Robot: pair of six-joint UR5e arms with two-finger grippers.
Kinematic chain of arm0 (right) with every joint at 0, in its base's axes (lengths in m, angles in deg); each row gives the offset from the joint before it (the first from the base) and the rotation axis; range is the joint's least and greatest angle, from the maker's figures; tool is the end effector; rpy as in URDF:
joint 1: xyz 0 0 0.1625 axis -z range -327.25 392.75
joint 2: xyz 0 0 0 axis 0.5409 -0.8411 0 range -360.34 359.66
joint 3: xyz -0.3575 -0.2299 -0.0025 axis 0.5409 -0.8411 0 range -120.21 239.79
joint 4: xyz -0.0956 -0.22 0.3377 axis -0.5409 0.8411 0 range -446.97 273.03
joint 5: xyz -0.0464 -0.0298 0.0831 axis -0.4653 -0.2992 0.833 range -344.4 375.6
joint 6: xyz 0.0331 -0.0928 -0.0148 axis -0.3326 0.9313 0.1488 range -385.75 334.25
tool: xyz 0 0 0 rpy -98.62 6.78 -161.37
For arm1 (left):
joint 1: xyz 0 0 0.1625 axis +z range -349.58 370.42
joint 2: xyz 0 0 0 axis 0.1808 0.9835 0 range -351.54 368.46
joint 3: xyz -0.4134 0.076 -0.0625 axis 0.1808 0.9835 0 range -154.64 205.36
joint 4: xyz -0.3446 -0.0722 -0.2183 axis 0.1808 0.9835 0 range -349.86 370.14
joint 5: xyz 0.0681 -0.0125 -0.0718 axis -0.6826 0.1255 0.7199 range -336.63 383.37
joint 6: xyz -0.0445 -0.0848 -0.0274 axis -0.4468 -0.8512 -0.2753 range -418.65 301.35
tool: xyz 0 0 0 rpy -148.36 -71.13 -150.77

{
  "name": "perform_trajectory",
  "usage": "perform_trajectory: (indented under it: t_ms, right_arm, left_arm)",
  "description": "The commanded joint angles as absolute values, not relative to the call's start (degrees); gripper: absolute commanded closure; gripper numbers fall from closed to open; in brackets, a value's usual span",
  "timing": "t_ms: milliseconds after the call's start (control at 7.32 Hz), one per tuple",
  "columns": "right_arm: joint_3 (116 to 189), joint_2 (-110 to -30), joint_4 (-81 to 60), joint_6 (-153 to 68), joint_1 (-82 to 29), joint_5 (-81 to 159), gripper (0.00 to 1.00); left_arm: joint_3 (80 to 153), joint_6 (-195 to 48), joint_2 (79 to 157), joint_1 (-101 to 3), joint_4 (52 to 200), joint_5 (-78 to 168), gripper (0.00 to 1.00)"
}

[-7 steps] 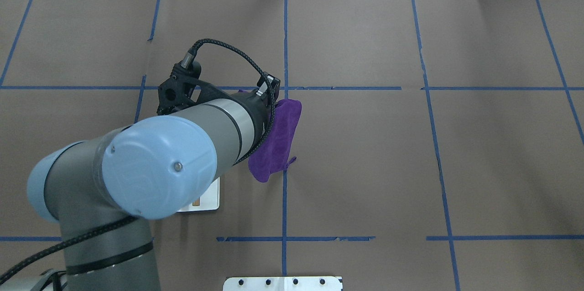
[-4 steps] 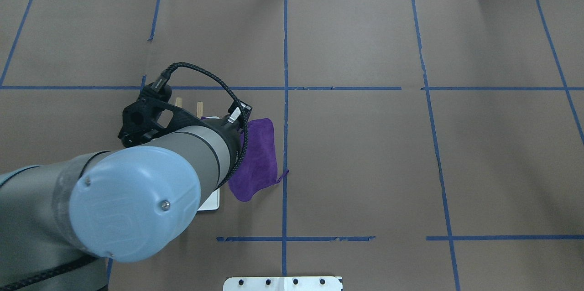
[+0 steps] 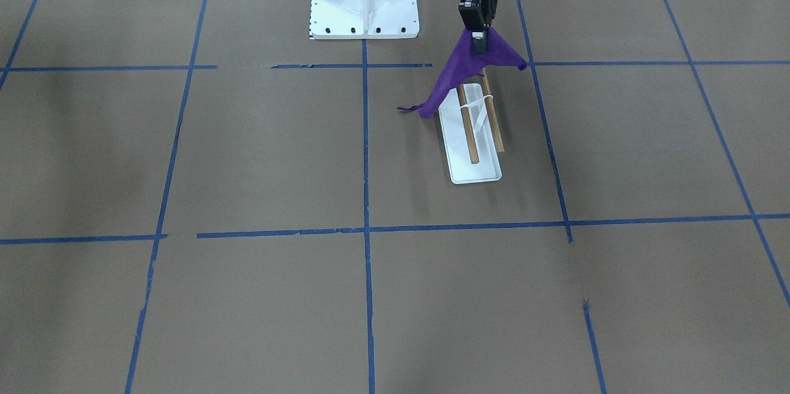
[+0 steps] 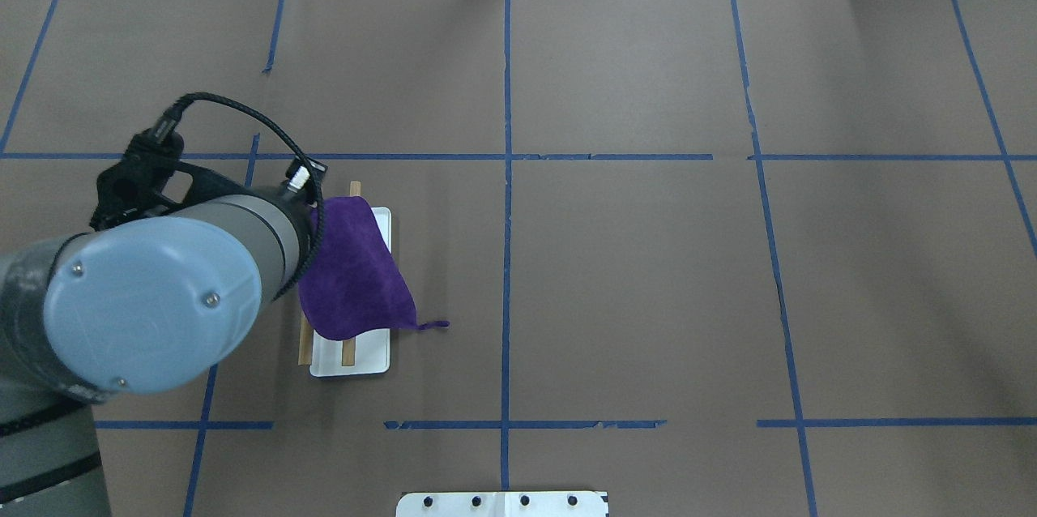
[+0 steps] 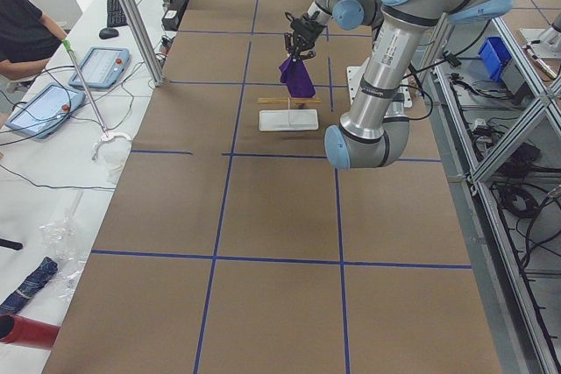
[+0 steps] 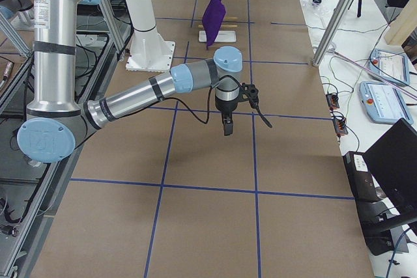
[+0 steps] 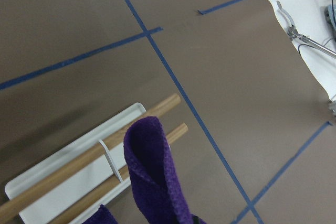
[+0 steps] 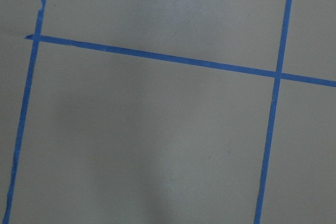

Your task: Hang towel on rack

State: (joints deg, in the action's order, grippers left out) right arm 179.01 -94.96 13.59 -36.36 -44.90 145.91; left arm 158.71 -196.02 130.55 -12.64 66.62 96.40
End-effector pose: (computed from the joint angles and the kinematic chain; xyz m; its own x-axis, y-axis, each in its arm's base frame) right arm -0.0264 -0.4421 0.4724 0.7373 -0.1367 0.6616 0.0731 0.9897 0.1229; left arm 0.3617 -0.3304 0.1471 0.0561 -0.7886 -0.6123 0.8788 0.3301 -0.3446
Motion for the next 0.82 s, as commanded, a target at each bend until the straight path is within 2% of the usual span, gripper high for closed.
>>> perform_trajectory:
  t_ms: [0,547,683]
  right_arm:
    - [179.15,-94.91,13.58,-36.65,-44.95,146.81,0.0]
    - [179.06,-93.68,13.67,-36.74,-45.21,146.99,0.0]
    - [179.06,-93.34,13.76,-36.74,-45.65,148.47,0.0]
  left_arm:
    - [156.86,-193.93,126.24,-17.78,67.09,96.15,1.0]
    - [145.18,-192.26,123.6,-17.88,77.53,95.88,1.0]
    - [144.72,-191.2,121.68,-17.88,79.99,95.88,1.0]
